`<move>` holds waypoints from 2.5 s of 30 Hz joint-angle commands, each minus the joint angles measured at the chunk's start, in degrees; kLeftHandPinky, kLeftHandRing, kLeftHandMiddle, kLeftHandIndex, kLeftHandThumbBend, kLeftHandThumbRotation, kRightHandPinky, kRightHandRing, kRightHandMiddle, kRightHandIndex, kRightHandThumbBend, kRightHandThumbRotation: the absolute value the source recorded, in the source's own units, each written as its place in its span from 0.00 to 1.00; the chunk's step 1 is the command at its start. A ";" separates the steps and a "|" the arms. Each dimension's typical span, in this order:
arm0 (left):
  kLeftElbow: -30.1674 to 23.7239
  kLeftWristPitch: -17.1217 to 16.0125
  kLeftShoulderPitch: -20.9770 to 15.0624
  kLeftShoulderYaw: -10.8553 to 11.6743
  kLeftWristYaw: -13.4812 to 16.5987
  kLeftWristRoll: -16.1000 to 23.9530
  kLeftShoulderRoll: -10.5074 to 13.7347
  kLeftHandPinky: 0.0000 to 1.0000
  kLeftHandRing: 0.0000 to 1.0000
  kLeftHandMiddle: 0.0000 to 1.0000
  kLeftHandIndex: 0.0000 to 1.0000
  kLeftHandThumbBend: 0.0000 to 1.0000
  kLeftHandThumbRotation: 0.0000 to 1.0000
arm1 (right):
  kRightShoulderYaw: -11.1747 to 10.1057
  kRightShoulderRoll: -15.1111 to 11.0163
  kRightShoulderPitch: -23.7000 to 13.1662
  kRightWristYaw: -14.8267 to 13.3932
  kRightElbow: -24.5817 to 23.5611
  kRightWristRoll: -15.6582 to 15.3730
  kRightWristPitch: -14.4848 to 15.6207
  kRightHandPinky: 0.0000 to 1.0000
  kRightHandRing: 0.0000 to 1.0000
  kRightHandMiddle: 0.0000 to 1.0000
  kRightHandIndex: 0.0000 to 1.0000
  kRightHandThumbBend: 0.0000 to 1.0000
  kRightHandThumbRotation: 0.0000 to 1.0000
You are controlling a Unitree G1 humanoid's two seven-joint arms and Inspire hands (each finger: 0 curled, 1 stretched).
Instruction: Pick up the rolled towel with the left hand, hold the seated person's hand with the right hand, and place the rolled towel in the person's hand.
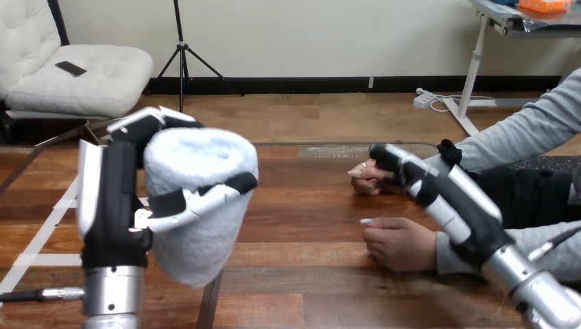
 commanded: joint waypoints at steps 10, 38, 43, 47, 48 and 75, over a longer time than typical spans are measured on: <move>-3.69 -3.00 -4.77 2.64 -0.96 -0.84 -1.46 0.28 0.36 0.42 0.40 0.85 0.00 | -3.03 -2.50 -9.47 -1.31 4.37 1.01 -3.22 0.96 0.96 0.93 0.91 0.89 1.00; -3.30 -3.14 -4.62 3.85 -2.45 -0.82 -2.53 0.29 0.35 0.41 0.40 0.85 0.00 | -2.75 -4.91 -11.55 -6.17 10.05 -3.54 -3.66 0.98 0.94 0.92 0.92 0.80 1.00; -3.80 -2.42 -4.53 3.98 -2.70 -0.99 -2.83 0.29 0.35 0.41 0.40 0.85 0.00 | -1.85 -5.84 -11.58 -8.15 11.39 -6.73 -5.27 0.96 0.94 0.92 0.92 0.72 1.00; -4.01 -2.12 -4.45 4.02 -3.11 -1.88 -3.16 0.29 0.35 0.41 0.40 0.85 0.00 | -1.02 -6.65 -11.86 -9.74 12.83 -9.37 -6.73 0.93 0.92 0.91 0.90 0.65 1.00; -4.00 -2.16 -4.45 4.04 -3.22 -2.04 -3.20 0.29 0.35 0.41 0.40 0.85 0.00 | -0.87 -6.79 -11.93 -10.01 13.13 -9.83 -7.01 0.92 0.92 0.91 0.90 0.64 1.00; -4.74 -2.81 -4.02 4.86 -4.81 -3.16 -4.34 0.28 0.35 0.41 0.40 0.85 0.00 | 4.58 -10.71 -13.42 -14.93 18.14 -20.70 -3.20 0.76 0.86 0.90 0.90 0.88 0.77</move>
